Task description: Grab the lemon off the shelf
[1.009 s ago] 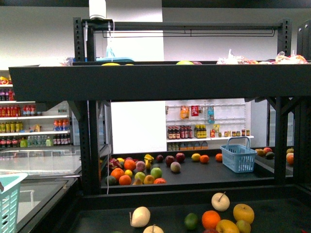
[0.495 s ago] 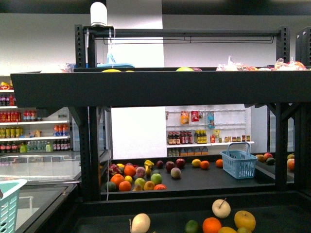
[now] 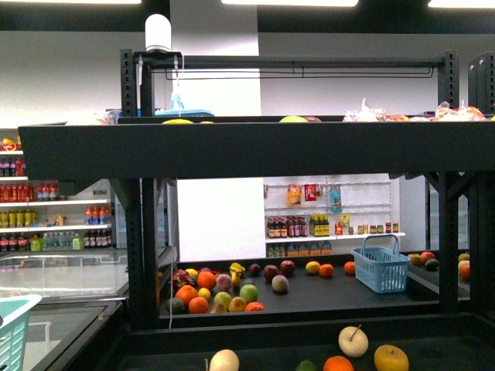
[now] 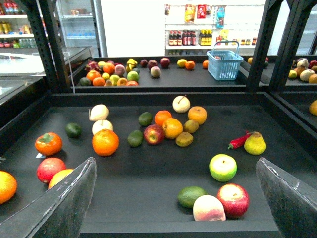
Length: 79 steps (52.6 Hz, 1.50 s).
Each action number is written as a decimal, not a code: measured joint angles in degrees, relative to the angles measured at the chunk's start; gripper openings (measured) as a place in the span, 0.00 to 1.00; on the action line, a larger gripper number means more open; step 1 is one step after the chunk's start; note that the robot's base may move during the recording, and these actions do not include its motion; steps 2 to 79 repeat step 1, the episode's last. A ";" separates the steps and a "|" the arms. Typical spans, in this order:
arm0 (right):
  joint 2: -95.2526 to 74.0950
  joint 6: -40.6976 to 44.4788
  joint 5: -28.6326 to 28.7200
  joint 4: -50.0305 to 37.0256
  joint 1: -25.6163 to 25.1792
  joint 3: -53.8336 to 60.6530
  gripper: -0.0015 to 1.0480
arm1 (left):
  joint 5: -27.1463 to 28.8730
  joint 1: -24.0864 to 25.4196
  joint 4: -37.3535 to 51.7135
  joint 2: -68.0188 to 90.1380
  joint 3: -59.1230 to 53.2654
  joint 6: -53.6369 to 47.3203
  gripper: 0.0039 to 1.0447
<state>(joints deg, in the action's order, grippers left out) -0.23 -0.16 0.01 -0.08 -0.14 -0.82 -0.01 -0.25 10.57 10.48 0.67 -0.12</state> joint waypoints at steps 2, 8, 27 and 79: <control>0.00 0.00 0.00 0.00 0.00 0.00 0.93 | 0.00 0.00 -0.26 -0.24 0.00 0.00 0.02; 0.00 0.00 0.00 0.00 0.00 0.00 0.93 | 0.00 0.00 -0.26 -0.24 0.00 0.00 0.02; 0.00 0.00 0.00 0.00 0.00 0.00 0.93 | 0.00 0.00 -0.26 -0.24 0.00 0.00 0.02; 0.00 0.00 0.00 0.00 0.00 0.00 0.93 | 0.00 0.00 -0.26 -0.24 0.00 0.00 0.02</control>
